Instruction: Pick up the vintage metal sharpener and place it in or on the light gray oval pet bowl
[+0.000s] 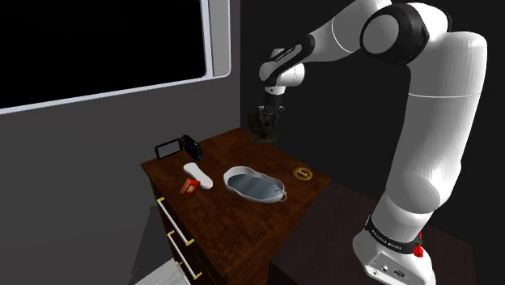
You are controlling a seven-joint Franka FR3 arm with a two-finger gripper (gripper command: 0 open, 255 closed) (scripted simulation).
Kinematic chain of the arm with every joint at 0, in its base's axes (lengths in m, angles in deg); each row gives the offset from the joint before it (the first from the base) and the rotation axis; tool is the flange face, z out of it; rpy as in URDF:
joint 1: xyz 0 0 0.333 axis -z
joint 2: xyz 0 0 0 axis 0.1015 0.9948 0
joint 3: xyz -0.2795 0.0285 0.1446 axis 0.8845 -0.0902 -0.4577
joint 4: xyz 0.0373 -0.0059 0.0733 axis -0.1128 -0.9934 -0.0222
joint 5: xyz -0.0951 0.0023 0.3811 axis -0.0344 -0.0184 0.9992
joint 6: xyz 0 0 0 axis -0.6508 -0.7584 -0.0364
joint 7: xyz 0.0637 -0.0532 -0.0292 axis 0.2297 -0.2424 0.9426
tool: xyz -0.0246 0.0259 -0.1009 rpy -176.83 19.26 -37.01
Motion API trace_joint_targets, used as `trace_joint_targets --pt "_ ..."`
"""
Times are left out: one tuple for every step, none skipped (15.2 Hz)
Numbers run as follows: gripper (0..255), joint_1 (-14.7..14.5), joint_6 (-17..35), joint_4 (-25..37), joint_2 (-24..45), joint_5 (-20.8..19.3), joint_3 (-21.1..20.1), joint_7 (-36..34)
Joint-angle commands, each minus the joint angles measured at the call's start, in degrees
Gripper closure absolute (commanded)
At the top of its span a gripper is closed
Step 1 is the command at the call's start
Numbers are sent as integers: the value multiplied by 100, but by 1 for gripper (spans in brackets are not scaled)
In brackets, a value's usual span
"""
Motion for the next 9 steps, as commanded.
trace_joint_targets --pt "255 -4 -144 48 -108 -36 12 -29" --pt "255 -5 -183 68 -128 -44 14 -37" --pt "255 -71 -117 -164 -307 -82 -10 -135" --pt "255 -135 -55 -388 -483 -121 -37 -236" --pt "255 -198 2 -605 -656 -158 -68 -342" --pt "255 -257 54 -815 -826 -195 -103 -450" --pt "255 -316 102 -1018 -995 -231 -142 -562" --pt "255 -371 145 -1214 -1161 -265 -185 -676" --pt "255 -424 183 -1404 -1324 -296 -233 -792"
